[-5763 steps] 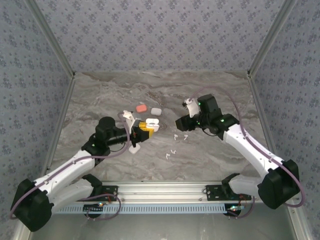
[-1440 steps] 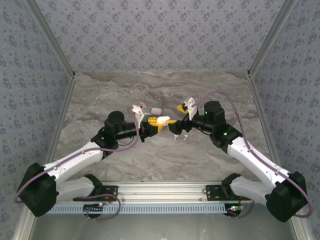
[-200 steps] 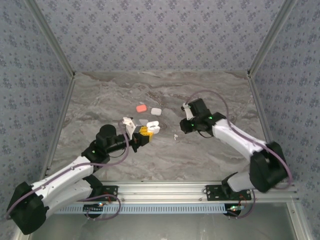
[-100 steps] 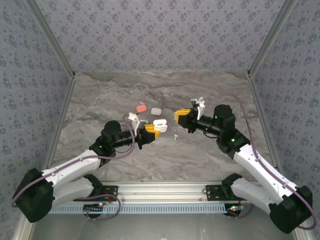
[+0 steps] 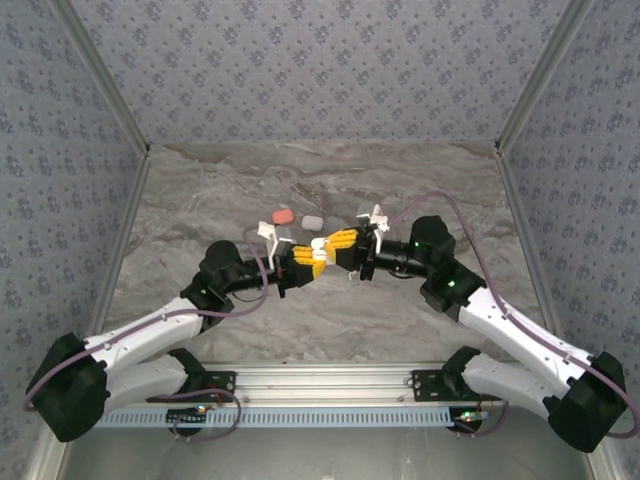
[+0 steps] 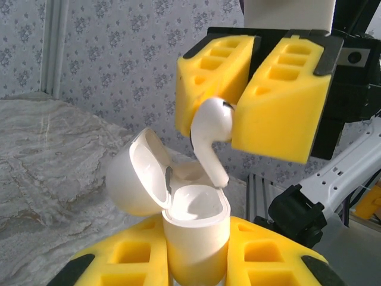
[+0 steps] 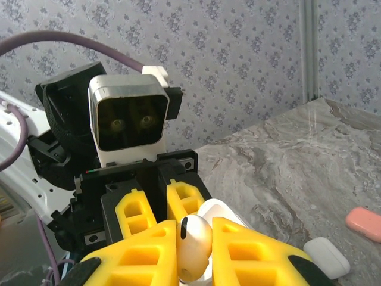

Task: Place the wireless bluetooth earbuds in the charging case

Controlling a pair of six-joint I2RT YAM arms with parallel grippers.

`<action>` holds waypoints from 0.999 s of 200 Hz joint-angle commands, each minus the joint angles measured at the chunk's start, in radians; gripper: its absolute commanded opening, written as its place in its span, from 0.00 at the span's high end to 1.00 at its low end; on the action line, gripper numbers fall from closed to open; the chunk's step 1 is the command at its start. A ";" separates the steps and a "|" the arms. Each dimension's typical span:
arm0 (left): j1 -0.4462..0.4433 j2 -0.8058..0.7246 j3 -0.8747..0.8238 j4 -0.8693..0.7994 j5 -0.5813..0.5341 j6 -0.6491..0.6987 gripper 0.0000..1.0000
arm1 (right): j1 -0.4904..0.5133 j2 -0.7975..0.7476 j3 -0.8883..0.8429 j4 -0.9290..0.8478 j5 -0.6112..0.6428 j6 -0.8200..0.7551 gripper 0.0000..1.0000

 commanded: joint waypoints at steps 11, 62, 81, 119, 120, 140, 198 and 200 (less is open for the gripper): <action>-0.009 -0.009 0.043 0.055 0.035 -0.014 1.00 | 0.031 0.011 0.059 -0.026 0.031 -0.075 0.82; -0.010 -0.003 0.045 0.049 0.039 -0.008 1.00 | 0.049 0.038 0.089 -0.059 0.060 -0.113 0.82; -0.010 -0.004 0.044 0.048 0.038 -0.008 1.00 | 0.057 0.044 0.096 -0.079 0.079 -0.129 0.82; -0.011 -0.007 0.045 0.044 0.038 -0.005 1.00 | 0.069 0.054 0.098 -0.090 0.112 -0.148 0.82; -0.011 -0.007 0.045 0.044 0.038 -0.005 1.00 | 0.069 0.055 0.098 -0.090 0.113 -0.148 0.82; -0.011 -0.008 0.046 0.040 0.033 -0.003 1.00 | 0.072 0.060 0.100 -0.093 0.099 -0.148 0.82; -0.010 -0.040 0.030 0.034 -0.003 0.005 1.00 | 0.071 0.041 0.098 -0.166 0.049 -0.152 0.82; -0.011 -0.041 0.029 0.033 -0.004 0.005 1.00 | 0.070 0.040 0.099 -0.169 0.049 -0.152 0.82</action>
